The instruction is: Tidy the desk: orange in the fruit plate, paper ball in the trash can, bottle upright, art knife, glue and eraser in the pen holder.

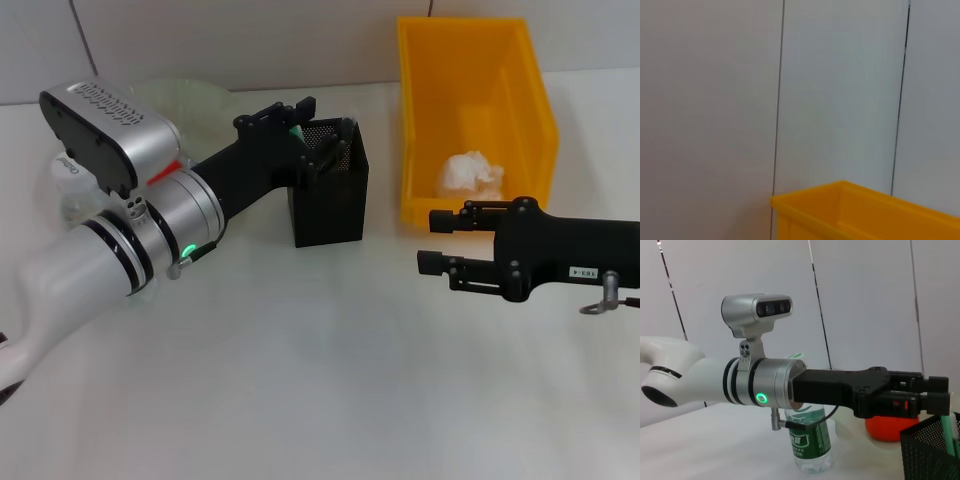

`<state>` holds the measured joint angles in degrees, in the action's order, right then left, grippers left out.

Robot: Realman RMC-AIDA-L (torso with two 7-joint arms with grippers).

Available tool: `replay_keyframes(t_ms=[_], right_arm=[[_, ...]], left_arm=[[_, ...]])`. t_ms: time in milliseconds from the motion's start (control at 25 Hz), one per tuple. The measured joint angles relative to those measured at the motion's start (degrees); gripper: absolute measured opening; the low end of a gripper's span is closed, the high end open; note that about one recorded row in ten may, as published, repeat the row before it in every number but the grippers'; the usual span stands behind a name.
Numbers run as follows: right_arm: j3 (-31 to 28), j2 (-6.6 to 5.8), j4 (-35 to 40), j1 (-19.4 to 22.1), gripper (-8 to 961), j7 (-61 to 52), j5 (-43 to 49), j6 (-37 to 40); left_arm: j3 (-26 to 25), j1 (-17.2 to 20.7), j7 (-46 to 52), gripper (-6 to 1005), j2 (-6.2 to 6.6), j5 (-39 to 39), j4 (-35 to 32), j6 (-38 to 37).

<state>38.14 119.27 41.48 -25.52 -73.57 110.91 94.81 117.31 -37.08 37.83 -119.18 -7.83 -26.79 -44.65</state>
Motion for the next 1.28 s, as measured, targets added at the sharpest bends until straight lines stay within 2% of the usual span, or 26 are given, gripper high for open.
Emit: replay_keyframes(t_ms=[80,200,400,720,1000,1040,1080,1280], right_arm=[[0.0,0.0,0.0,0.1,574,0.0,0.0,0.0],[0.0,0.0,-0.1,0.2,574,0.0,0.0,0.0],[-0.3,-0.06,-0.1,0.5,574,0.3,-0.1,0.4],[-0.8,-0.19,0.5,2.4,574,3.3,-2.1,2.8],[-1.0,-0.29,0.6,4.1,574,3.7,-2.4,2.6],[-1.1,-0.31,0.6,4.3,573,3.7,-2.4,2.6],[-1.3,-0.34,0.6,4.5,573,3.7,-2.4,2.6],[-2.6,-0.36,0.6,5.0,573,3.7,-2.4,2.5]], left_arm=[[0.3,0.1,0.0,410,0.0,-0.3,-0.5,-0.3],[0.7,0.4,0.1,616,-0.01,-0.4,-1.4,-1.3],[0.9,2.3,0.1,814,0.28,-1.1,-4.9,-2.8],[0.0,4.3,0.4,815,0.65,-5.0,-6.6,-4.4],[-0.7,5.3,0.3,814,1.02,-5.1,-6.7,-4.7],[-6.1,9.2,0.5,814,2.08,-10.8,-8.2,-7.4],[-8.2,11.1,0.7,814,2.29,-13.5,-9.5,-8.5],[-13.1,19.0,4.2,814,3.25,-22.1,-16.4,-13.2]])
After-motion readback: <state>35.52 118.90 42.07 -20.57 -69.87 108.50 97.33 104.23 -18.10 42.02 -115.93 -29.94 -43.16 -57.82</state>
